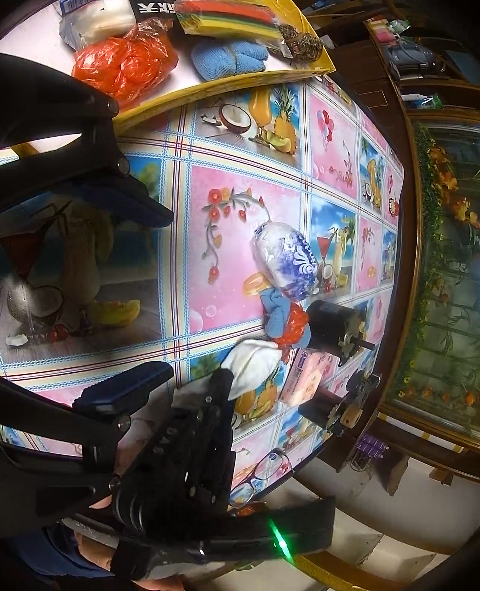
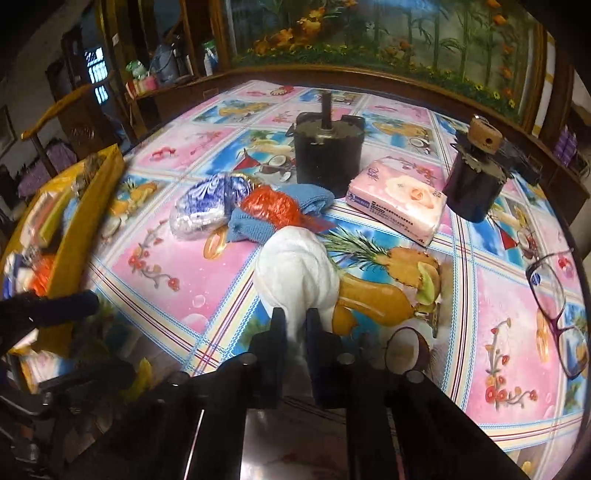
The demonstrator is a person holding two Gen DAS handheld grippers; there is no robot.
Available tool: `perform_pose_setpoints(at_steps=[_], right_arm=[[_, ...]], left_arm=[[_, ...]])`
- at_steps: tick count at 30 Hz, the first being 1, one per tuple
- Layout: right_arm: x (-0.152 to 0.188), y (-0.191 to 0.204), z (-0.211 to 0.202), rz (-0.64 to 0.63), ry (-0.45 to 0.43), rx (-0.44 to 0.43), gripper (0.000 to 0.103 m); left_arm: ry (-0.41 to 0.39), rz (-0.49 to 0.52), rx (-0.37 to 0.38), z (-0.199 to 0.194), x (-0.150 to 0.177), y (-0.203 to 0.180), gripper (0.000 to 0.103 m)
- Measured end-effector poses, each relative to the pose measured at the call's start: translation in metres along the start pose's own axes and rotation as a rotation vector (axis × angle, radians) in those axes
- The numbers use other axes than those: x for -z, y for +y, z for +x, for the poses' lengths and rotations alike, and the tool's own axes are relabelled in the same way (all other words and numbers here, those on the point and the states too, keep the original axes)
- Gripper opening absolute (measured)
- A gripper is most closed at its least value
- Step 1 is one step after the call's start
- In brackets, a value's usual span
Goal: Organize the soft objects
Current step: 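Grasp the white cloth with the right tool while the left tool grasps the blue knit cloth and orange bag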
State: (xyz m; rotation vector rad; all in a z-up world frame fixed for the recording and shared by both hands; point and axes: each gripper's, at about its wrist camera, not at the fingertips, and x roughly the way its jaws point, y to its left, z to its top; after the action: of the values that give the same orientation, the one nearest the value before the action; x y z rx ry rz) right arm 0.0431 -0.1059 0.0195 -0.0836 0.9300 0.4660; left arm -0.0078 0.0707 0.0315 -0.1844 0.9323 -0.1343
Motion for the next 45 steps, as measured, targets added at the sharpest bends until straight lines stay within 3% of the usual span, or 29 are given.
perform_pose_setpoints(at_steps=[5,9,16,24,27,29,30,31,35,45], right_arm=[[-0.008,-0.026,-0.042,0.119,-0.158,0.014,0.011],[-0.009,-0.041,-0.06,0.195,-0.221,-0.009,0.011],[-0.008,-0.071,-0.074,0.338,-0.245,-0.121,0.011],[-0.006,-0.072,-0.085,0.355,-0.278,-0.145,0.011],[-0.007,-0.075,-0.087,0.359,-0.282,-0.142,0.011],[-0.006,-0.075,-0.087,0.361,-0.283,-0.137,0.011],[-0.006,-0.075,-0.087,0.36,-0.284,-0.135,0.011],[-0.006,-0.075,-0.086,0.36,-0.283,-0.134,0.011],[-0.006,-0.077,-0.085,0.367,-0.279,-0.127,0.011],[-0.007,-0.069,-0.071,0.346,-0.229,-0.179,0.011]], left_arm=[[-0.004,0.01,-0.009,0.0,-0.015,-0.008,0.074],[0.004,0.043,-0.014,0.005,-0.041,-0.022,0.074],[0.076,0.058,-0.036,0.04,-0.089,-0.034,0.074],[0.11,0.103,-0.115,0.086,-0.113,-0.043,0.074],[0.104,0.133,-0.151,0.097,-0.112,-0.049,0.073],[0.094,0.158,-0.159,0.098,-0.109,-0.054,0.06],[0.099,0.159,-0.151,0.1,-0.107,-0.055,0.043],[0.123,0.159,-0.129,0.103,-0.105,-0.056,0.037],[0.086,0.18,-0.145,0.097,-0.092,-0.059,0.037],[0.062,0.09,-0.024,0.047,-0.03,-0.038,0.037]])
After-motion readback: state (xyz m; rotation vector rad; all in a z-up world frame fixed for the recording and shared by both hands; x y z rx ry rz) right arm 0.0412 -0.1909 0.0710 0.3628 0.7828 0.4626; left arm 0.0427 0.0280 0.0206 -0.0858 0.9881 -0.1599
